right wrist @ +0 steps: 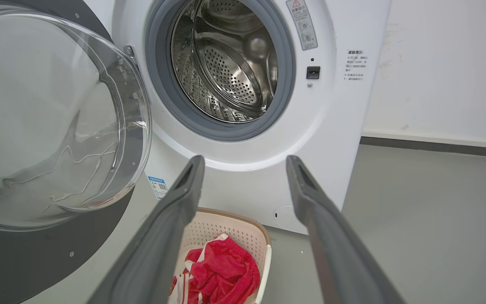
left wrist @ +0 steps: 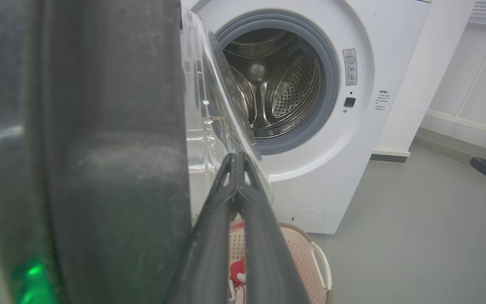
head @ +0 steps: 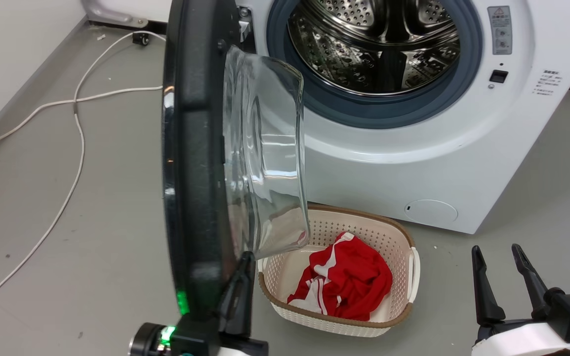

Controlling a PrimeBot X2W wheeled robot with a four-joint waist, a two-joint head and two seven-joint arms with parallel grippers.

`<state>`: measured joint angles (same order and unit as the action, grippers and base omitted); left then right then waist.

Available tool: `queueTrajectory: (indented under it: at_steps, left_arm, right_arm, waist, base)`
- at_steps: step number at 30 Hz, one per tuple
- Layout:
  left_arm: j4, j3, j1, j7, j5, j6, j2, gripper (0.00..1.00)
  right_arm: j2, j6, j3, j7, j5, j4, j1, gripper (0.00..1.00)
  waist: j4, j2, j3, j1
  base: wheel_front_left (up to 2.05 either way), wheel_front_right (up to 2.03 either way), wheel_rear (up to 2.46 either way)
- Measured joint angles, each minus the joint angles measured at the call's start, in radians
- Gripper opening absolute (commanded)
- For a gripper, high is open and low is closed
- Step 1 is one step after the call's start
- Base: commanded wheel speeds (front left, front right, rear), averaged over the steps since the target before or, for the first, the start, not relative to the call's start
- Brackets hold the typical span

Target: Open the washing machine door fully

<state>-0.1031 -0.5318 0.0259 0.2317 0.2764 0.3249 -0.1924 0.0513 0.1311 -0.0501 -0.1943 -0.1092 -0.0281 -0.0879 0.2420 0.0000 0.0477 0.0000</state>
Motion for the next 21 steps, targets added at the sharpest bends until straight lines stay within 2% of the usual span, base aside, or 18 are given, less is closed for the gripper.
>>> queueTrajectory:
  at_steps: [14, 21]
  left_arm:
    - [0.002, 0.19, 0.001, 0.019, 0.053, 0.045, -0.081, 0.0]
    - [0.007, 0.283, -0.001, 0.026, 0.089, 0.049, -0.117, 0.0]
  right_arm:
    - [0.0, 0.0, -0.004, 0.006, 0.008, 0.01, 0.003, 1.0]
    - [0.0, 0.0, -0.006, 0.014, 0.013, 0.021, 0.006, 1.0]
  waist:
    - [0.008, 0.0, 0.03, 0.0]
    - [0.009, 0.0, 0.047, 0.0]
  base:
    - [0.0, 0.0, 0.0]
    - [0.0, 0.0, 0.0]
